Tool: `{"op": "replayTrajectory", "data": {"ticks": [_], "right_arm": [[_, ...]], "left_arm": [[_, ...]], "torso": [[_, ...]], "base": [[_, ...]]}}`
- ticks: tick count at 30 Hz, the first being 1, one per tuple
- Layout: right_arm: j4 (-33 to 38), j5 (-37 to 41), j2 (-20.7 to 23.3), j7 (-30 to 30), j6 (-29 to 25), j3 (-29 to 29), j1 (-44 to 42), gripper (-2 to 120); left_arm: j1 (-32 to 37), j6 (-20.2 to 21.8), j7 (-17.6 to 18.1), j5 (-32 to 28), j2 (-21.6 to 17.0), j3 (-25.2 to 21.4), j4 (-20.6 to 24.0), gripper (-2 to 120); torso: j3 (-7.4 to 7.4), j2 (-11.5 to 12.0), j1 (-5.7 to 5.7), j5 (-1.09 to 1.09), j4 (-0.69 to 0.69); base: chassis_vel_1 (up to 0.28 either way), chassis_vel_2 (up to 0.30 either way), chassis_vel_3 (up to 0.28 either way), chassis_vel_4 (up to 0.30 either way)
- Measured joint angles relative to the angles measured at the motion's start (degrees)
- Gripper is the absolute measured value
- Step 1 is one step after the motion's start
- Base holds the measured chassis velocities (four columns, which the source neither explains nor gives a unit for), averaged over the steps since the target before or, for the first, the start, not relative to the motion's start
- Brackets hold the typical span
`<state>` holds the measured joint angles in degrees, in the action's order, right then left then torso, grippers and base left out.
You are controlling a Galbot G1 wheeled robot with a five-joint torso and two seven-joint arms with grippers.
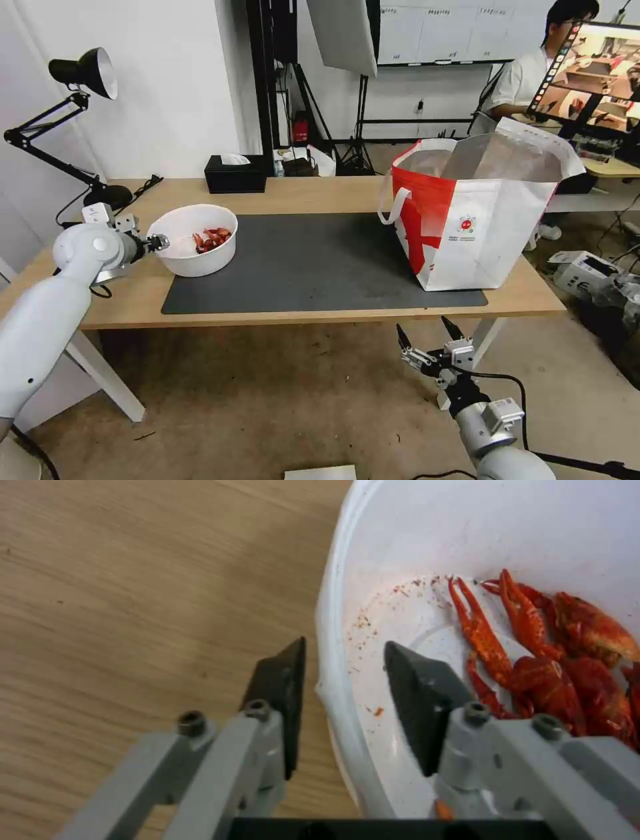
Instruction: Pick up the trash from the table and place it into the takeout bag.
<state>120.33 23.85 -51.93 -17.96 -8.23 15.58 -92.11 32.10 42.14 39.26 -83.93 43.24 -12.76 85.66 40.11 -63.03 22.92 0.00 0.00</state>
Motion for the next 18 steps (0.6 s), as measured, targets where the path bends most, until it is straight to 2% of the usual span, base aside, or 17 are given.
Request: {"op": "replayTrajectory", "data": {"ticks": [2,4,5,8,12,15,18], "right_arm": [[0.00,0.00,0.00,0.00,0.00,0.00,0.00,100],[0.00,0.00,0.00,0.00,0.00,0.00,0.00,100],[0.00,0.00,0.00,0.00,0.00,0.00,0.00,100],[0.00,0.00,0.00,0.00,0.00,0.00,0.00,100],[0.00,0.00,0.00,0.00,0.00,0.00,0.00,100],[0.00,0.00,0.00,0.00,0.00,0.00,0.00,100],[0.00,0.00,0.00,0.00,0.00,0.00,0.00,100]], "left_arm": [[0.00,0.00,0.00,0.00,0.00,0.01,0.02,25],[0.04,-0.01,0.00,0.00,0.01,0.02,0.02,16],[0.04,-0.01,0.00,0.00,0.01,0.02,0.02,16],[0.28,-0.02,-0.15,-0.07,0.25,-0.17,0.03,1],[0.68,-0.03,-0.95,-0.12,0.36,-0.67,0.05,0],[1.32,-0.03,-2.82,0.08,0.35,-1.40,0.69,0],[1.40,-0.03,-2.90,0.08,0.34,-1.63,1.05,0]], "torso": [[0.00,0.00,0.00,0.00,0.00],[0.00,0.00,0.00,0.00,0.00],[0.00,0.00,0.00,0.00,0.00],[0.00,0.00,0.00,0.00,-0.01],[0.00,0.00,0.00,0.01,-0.01],[0.00,0.00,0.00,0.00,0.00],[0.00,0.00,0.00,0.00,0.00]], "base": [[0.000,0.000,0.000,0.000],[0.000,0.000,0.000,0.000],[0.000,0.000,0.000,0.000],[0.000,0.000,0.000,0.000],[0.000,0.000,0.000,0.000],[0.000,0.000,0.000,0.000],[0.000,0.000,0.000,0.000]]}}
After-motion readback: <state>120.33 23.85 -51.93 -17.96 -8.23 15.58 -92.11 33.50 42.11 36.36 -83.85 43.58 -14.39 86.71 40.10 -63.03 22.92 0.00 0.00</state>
